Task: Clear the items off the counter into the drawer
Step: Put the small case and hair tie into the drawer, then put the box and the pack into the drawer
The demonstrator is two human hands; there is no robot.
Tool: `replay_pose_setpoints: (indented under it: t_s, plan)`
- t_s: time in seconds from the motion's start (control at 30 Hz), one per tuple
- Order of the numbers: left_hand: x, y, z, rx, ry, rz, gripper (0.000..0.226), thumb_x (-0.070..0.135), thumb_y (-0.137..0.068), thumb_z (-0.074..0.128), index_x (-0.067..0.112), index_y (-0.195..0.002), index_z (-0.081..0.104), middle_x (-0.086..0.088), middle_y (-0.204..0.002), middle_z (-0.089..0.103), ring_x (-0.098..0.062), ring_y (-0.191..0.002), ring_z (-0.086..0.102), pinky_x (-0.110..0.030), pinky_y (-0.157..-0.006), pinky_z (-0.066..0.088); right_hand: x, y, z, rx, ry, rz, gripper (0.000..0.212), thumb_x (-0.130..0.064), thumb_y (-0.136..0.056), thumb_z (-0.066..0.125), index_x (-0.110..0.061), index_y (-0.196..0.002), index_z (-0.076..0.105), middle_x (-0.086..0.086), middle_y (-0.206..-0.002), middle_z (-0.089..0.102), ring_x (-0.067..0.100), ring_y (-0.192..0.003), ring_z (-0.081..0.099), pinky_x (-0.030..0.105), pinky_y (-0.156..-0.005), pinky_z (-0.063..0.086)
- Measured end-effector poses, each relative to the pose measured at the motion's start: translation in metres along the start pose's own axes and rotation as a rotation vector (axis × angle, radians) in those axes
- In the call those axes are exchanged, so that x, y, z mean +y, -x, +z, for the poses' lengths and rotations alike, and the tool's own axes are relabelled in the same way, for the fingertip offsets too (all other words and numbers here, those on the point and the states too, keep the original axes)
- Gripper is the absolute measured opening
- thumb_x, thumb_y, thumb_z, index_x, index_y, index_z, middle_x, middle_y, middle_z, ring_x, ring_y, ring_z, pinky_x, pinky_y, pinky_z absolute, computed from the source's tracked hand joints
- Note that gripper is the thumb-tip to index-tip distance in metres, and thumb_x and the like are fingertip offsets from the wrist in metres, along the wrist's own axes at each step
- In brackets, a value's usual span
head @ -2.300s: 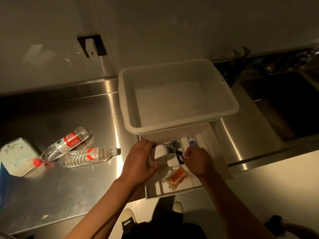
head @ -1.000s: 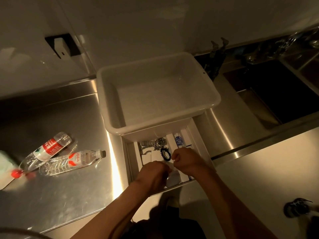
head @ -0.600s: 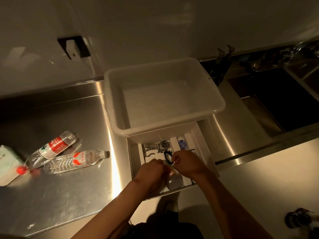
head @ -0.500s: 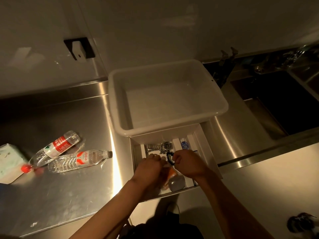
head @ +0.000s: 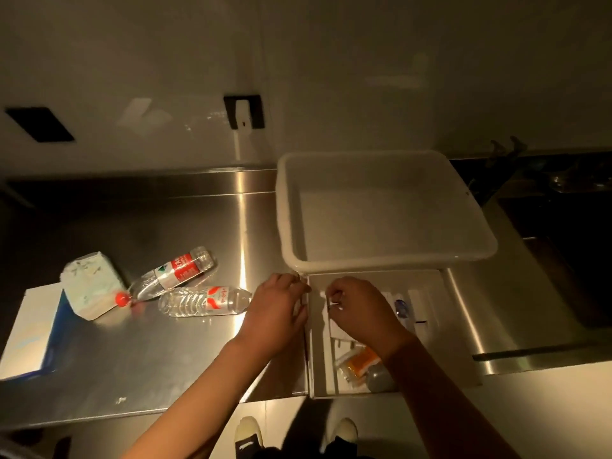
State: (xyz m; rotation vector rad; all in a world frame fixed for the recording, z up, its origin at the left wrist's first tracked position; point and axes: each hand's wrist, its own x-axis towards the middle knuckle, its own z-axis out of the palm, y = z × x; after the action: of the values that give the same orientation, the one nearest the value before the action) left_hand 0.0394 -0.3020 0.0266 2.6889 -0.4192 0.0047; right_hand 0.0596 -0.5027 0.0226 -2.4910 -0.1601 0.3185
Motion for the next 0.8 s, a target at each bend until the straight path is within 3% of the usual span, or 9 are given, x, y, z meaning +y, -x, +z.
replay_pose_setpoints:
  t_s: [0.13, 0.33, 0.5, 0.6, 0.8]
  plan:
    - [-0.050, 0.022, -0.028, 0.048, -0.004, -0.132, 0.034, 0.032, -0.088, 0.063, 0.026, -0.121, 0.068, 0.003, -0.117, 0.065, -0.024, -0.112, 0.055, -0.041, -0.091, 0.048, -0.045, -0.011, 0.022, 0.023, -0.031, -0.115, 0.024, -0.021, -0.080, 0.068, -0.032, -0.102, 0.068, -0.014, -0.099, 0.066, 0.006, -0.090, 0.062, 0.027, -0.080, 0.053]
    - [-0.124, 0.066, -0.068, 0.126, -0.029, -0.325, 0.031, 0.031, -0.086, 0.067, 0.024, -0.116, 0.070, 0.001, -0.116, 0.064, -0.025, -0.111, 0.056, -0.041, -0.091, 0.049, -0.115, -0.030, 0.073, -0.091, -0.013, -0.231, 0.027, -0.020, -0.080, 0.067, -0.032, -0.103, 0.068, -0.018, -0.095, 0.055, 0.005, -0.081, 0.057, 0.026, -0.073, 0.051]
    - [-0.183, 0.110, -0.095, 0.178, -0.045, -0.478, 0.032, 0.034, -0.088, 0.068, 0.026, -0.119, 0.068, 0.003, -0.117, 0.064, -0.023, -0.113, 0.056, -0.040, -0.095, 0.050, -0.174, -0.046, 0.122, -0.172, -0.026, -0.287, 0.036, -0.025, -0.081, 0.072, -0.032, -0.116, 0.066, -0.014, -0.109, 0.061, 0.009, -0.091, 0.063, 0.027, -0.082, 0.057]
    - [-0.213, 0.136, -0.107, 0.220, -0.062, -0.590, 0.037, 0.035, -0.088, 0.072, 0.026, -0.123, 0.067, 0.001, -0.124, 0.066, -0.024, -0.116, 0.058, -0.042, -0.097, 0.051, -0.208, -0.056, 0.149, -0.201, -0.024, -0.334, 0.031, -0.025, -0.083, 0.072, -0.034, -0.112, 0.065, -0.014, -0.110, 0.063, 0.010, -0.093, 0.064, 0.028, -0.082, 0.056]
    - [-0.270, 0.177, -0.126, 0.230, 0.002, -0.743, 0.040, 0.038, -0.091, 0.070, 0.026, -0.129, 0.064, 0.002, -0.126, 0.064, -0.017, -0.115, 0.055, -0.037, -0.098, 0.052, -0.263, -0.074, 0.197, -0.276, -0.010, -0.446, 0.043, -0.029, -0.082, 0.067, -0.035, -0.124, 0.059, -0.011, -0.127, 0.055, 0.012, -0.108, 0.059, 0.033, -0.093, 0.055]
